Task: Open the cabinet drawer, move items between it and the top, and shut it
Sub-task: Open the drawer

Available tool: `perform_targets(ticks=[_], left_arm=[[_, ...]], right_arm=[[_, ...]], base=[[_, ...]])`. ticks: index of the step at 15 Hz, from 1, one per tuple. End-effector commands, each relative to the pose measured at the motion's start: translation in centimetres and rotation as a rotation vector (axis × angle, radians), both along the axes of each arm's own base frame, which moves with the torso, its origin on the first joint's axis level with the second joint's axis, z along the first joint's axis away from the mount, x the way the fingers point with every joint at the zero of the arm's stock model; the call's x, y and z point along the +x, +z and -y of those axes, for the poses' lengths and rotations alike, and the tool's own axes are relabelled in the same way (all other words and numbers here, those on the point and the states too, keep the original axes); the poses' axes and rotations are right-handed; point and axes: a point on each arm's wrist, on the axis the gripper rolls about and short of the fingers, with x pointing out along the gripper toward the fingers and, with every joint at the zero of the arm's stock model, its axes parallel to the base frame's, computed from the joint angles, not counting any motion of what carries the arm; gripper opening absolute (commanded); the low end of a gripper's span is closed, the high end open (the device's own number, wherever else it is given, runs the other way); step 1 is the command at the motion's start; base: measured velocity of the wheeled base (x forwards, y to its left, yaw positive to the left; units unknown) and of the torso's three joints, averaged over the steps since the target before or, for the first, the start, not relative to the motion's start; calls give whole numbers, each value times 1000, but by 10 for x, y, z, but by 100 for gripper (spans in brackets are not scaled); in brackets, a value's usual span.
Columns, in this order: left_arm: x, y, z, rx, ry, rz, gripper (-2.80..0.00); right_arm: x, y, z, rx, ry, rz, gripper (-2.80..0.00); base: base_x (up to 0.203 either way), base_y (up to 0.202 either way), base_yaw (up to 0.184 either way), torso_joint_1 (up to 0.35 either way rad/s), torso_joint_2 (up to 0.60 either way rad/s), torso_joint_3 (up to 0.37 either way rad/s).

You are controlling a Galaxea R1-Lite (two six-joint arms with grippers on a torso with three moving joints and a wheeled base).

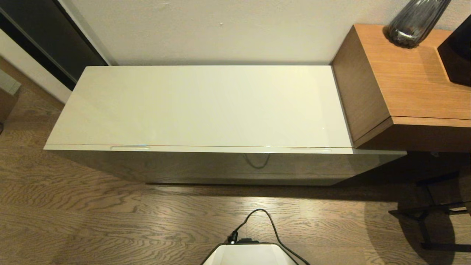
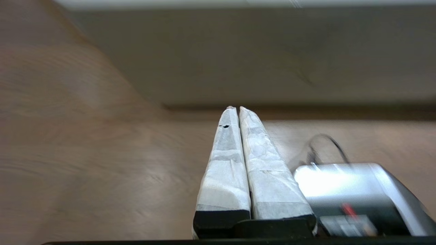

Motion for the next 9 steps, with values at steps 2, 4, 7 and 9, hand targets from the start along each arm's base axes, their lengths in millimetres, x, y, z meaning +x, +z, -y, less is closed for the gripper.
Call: perform_targets(ticks=[2, 4, 7, 9], left_arm=[[1, -3, 0, -1, -4, -18, -280], [1, -3, 0, -9, -2, -17, -280], [1, -3, 0, -8, -2, -17, -280], [1, -3, 0, -6, 4, -18, -280]], right_arm=[[0, 0, 0, -1, 1, -1, -280], [0, 0, 0, -1, 1, -1, -280], [0, 0, 0, -1, 1, -1, -280], [0, 0, 0, -1, 1, -1, -280]], base=[[0, 0, 0, 0, 0, 0], [0, 0, 0, 0, 0, 0], [0, 0, 0, 0, 0, 0], [0, 0, 0, 0, 0, 0]])
